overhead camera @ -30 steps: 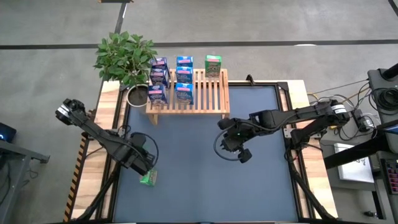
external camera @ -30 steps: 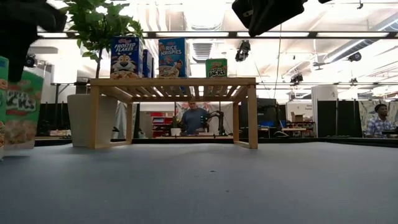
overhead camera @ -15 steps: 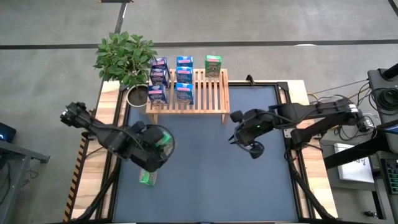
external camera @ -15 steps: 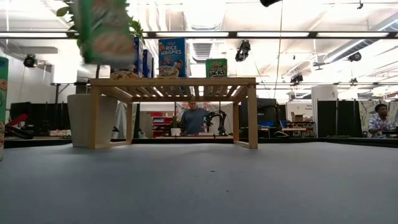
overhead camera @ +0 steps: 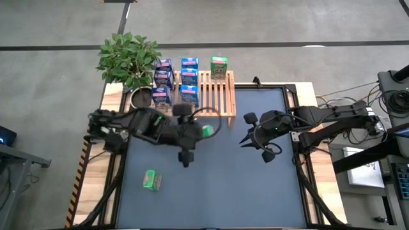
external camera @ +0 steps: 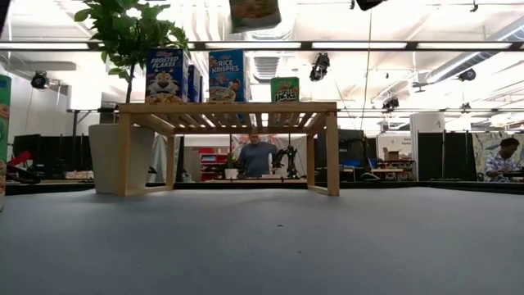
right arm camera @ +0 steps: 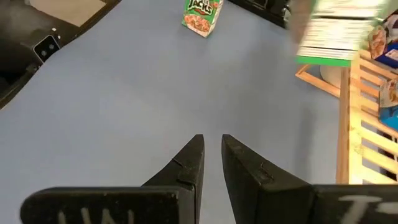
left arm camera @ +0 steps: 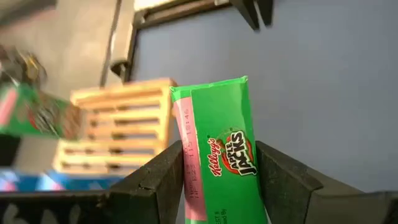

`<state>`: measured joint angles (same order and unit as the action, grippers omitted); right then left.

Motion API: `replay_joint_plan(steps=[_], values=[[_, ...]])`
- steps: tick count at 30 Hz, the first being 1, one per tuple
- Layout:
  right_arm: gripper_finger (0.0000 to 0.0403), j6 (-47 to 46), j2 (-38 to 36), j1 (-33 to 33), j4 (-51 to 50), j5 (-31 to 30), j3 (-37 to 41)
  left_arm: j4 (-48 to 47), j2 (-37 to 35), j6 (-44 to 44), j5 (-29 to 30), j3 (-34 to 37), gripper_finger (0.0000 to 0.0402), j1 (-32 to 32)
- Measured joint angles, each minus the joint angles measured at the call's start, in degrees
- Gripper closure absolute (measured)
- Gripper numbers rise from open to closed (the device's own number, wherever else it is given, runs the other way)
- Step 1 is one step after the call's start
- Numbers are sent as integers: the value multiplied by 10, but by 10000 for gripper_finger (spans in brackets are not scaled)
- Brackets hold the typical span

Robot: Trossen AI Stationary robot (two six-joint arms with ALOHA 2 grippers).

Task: Stack cereal on shelf
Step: Put the top green cereal box on the shelf aligned with the green cereal box

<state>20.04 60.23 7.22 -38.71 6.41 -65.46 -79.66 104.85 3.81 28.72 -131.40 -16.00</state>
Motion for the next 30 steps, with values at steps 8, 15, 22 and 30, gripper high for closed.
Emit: replay_joint_plan(steps=[8,15,22,30], values=[[355,-13,-48,0,45,0,51,69,15,-129,-58,7,236,83],[355,-17,-80,0,70,0,70,154,17,-131,-58,25,236,158],[355,-15,-85,0,84,0,76,226,17,-102,-58,64,236,237],[355,-16,-84,0,91,0,76,252,35,-87,-64,121,236,286]])
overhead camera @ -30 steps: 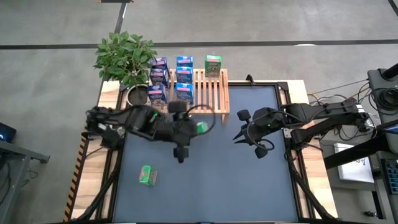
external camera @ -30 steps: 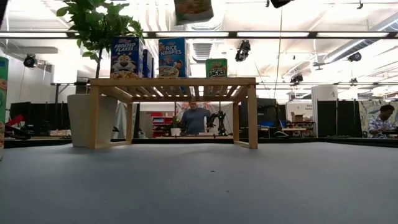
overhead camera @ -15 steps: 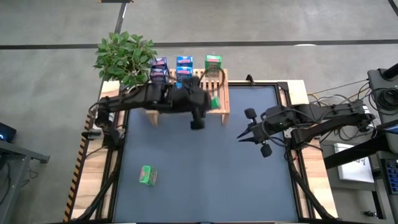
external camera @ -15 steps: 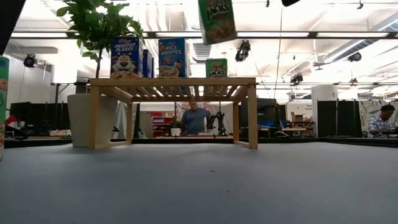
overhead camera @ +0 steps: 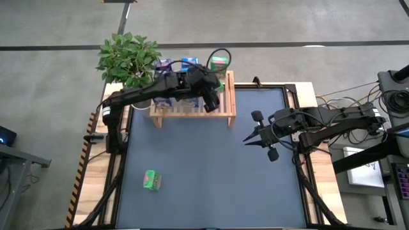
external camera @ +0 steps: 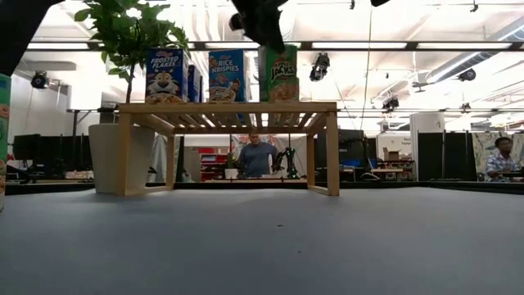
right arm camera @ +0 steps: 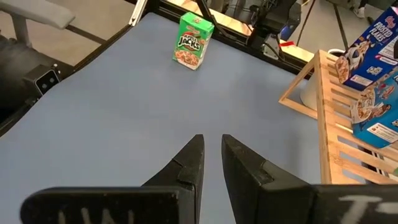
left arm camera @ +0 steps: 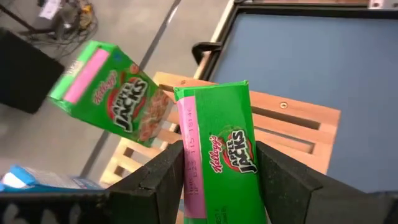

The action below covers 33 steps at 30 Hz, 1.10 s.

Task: Stack cereal on shelf
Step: Put the top green cereal box on the shelf aligned with the green cereal box

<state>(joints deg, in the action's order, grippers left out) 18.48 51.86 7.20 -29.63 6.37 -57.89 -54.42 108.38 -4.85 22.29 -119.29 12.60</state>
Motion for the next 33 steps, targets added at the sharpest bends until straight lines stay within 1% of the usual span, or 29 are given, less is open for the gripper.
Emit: replay_joint_plan(steps=[4,11,21,25,30,33], values=[[355,0,0,0,0,0,0,18,2,0,-33,20,236,4],[355,-6,0,0,0,-4,0,25,3,-4,-35,24,231,4],[355,-6,0,0,2,-4,0,38,3,-22,-38,17,177,6],[355,-10,1,0,2,-4,0,41,3,-41,-38,16,164,6],[355,-15,1,0,7,-10,0,20,3,-56,-38,-26,162,-11],[355,-21,1,0,22,-47,0,-9,3,-62,-38,-60,161,-30]])
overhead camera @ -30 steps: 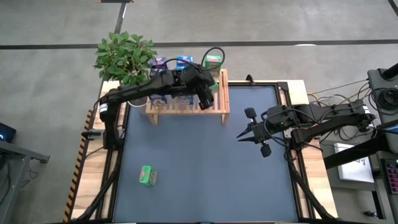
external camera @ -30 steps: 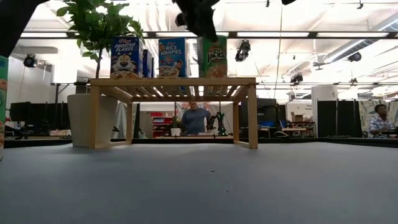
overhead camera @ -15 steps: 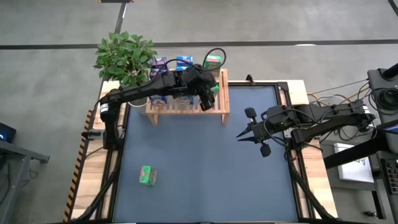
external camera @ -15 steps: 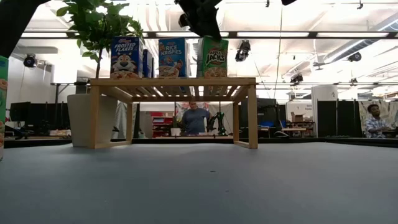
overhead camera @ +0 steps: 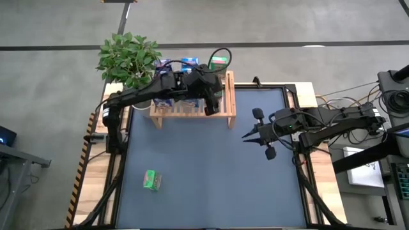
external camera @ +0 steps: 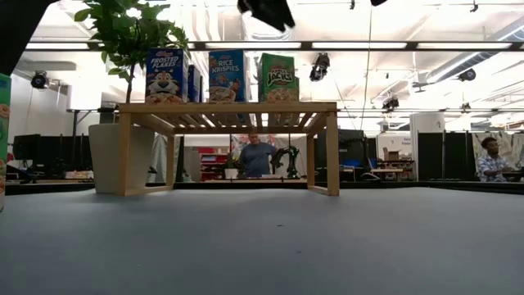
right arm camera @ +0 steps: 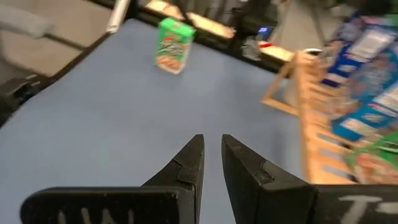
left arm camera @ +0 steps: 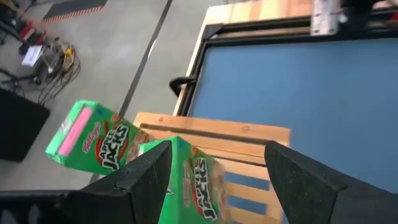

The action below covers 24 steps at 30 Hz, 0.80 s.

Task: Stack cereal on shelf
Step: Put the top green cereal box on the shelf aligned with the green cereal box

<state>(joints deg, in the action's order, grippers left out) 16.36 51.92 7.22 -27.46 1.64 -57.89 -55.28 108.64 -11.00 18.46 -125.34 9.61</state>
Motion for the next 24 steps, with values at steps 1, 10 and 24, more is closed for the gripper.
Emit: replay_joint_plan(steps=[1,10,24], values=[[355,-2,1,0,2,-17,0,-7,0,-1,0,-10,161,-9],[355,-11,30,-6,23,-123,0,-27,-38,-12,98,-4,161,-134],[355,55,114,-57,25,-117,-71,90,-169,64,195,263,161,-237]])
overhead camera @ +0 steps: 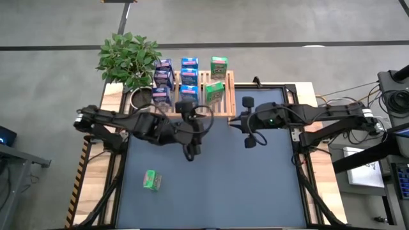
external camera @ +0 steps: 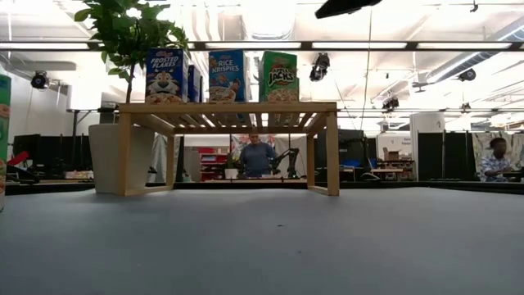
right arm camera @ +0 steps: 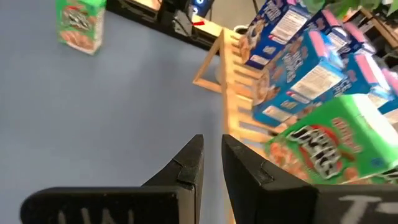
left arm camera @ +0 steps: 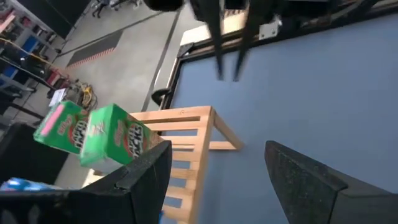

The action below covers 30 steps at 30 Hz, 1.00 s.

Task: Stack cereal on shelf
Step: Put the top green cereal box on the shelf aligned with the green cereal box

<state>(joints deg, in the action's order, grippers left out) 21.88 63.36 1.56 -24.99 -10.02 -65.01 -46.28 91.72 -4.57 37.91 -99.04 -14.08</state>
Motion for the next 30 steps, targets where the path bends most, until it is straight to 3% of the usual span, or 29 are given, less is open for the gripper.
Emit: replay_joint_plan(steps=[5,15,23,30], values=[[355,45,41,-33,-1,3,-54,114,-75,5,4,133,161,-13],[355,93,144,-147,-53,91,-218,340,-232,-28,6,362,161,-13],[338,69,225,-236,-120,150,-333,382,-296,-30,6,435,161,-13],[245,58,284,-279,-215,184,-408,383,-299,-37,6,441,161,-13]])
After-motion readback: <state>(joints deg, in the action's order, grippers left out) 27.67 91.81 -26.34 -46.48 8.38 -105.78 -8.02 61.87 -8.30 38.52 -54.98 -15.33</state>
